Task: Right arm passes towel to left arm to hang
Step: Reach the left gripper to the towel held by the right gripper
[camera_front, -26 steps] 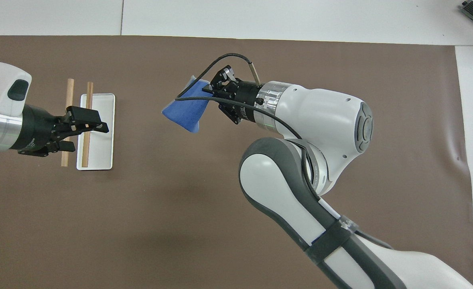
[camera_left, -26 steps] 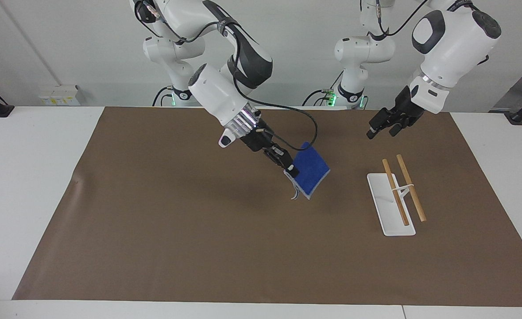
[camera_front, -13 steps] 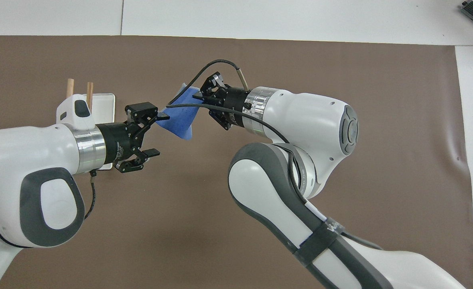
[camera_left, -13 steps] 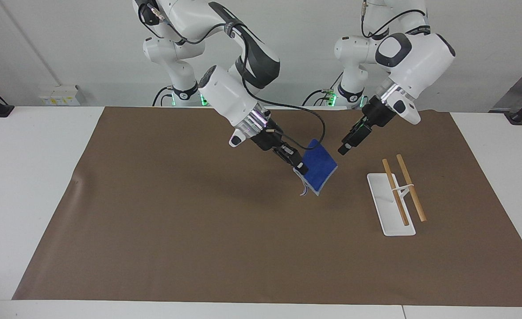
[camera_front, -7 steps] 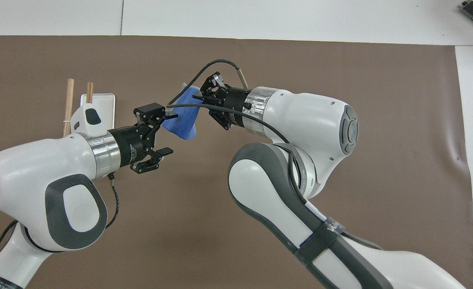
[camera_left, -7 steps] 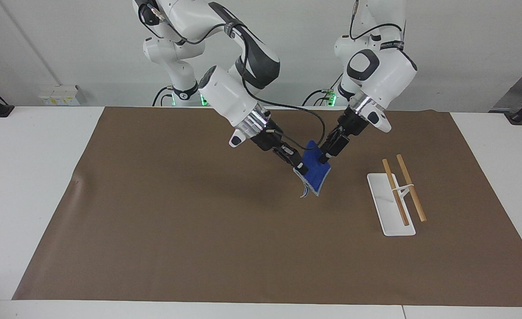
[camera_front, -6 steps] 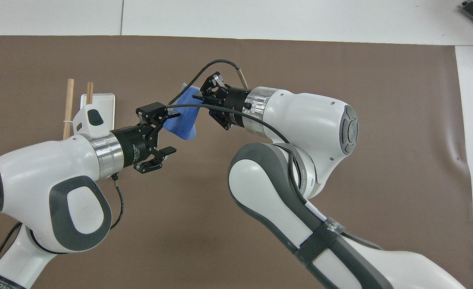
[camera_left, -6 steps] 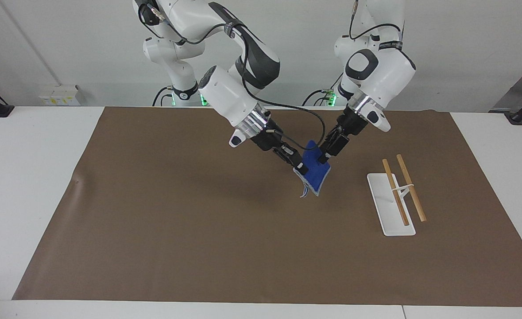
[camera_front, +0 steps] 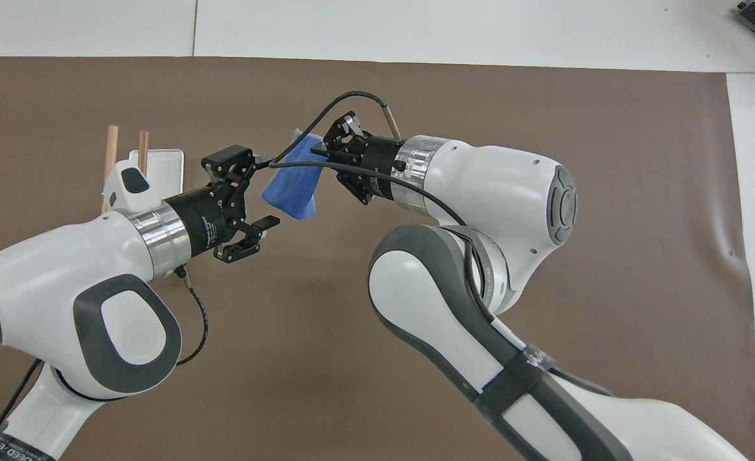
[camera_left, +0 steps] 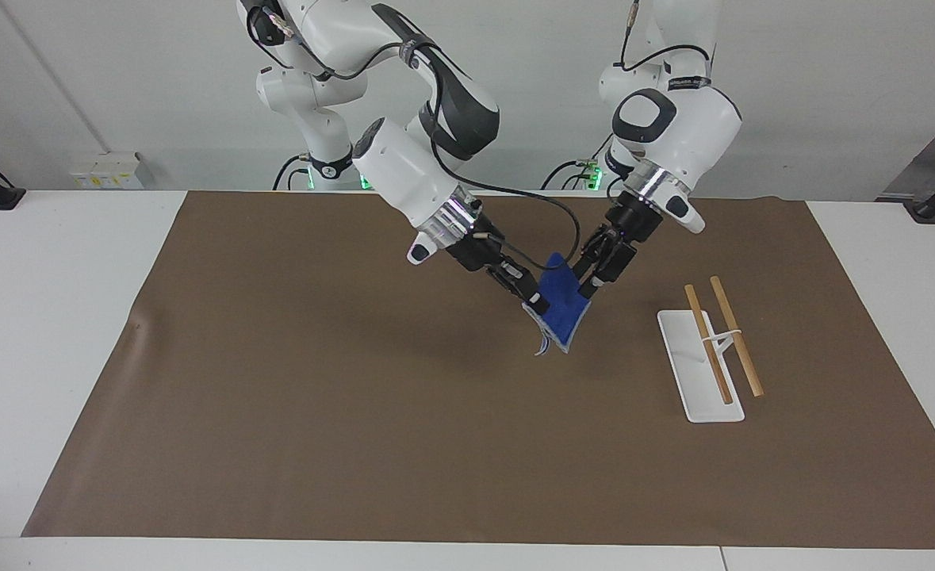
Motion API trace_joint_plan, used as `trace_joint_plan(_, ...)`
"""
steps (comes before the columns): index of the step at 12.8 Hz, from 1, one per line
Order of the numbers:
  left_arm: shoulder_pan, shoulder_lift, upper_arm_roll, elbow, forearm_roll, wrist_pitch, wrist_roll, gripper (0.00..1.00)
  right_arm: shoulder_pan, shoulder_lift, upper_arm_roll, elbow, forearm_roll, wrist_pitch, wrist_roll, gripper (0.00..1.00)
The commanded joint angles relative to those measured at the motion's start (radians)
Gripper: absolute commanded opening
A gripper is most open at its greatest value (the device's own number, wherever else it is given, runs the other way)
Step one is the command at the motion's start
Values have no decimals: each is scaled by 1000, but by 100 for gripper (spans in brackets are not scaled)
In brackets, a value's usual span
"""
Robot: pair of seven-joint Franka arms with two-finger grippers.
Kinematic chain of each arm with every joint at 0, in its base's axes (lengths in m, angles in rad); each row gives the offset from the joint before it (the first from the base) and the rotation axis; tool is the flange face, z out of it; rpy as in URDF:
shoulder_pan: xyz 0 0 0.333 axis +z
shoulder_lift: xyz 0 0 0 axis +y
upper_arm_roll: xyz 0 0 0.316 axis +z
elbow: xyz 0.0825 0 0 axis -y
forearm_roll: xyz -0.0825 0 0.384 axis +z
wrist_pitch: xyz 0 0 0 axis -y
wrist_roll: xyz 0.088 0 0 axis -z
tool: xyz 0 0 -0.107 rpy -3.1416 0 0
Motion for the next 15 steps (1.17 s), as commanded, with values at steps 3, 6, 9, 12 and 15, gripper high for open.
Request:
trace_joint_plan(3,-18,19,7,21,-22,21,-6,67,-8,0,7,11,15,-10,-5,0)
trace_joint_plan(6,-18,19,9,19,-20,18,9,30,-8,0,5,11,13,-10,-5,0)
trace_joint_plan(9,-18,19,10,19,-16,18,84,0,-8,0,5,9,13,-10,-5,0)
trace_joint_plan(12,-18,19,13,19,-14,18,152,0,-8,-2,5,9,13,-10,-4,0)
trace_joint_plan(15,-18,19,13,19,-13,18,212,0,-8,-3,4,3,13,-10,-2,14)
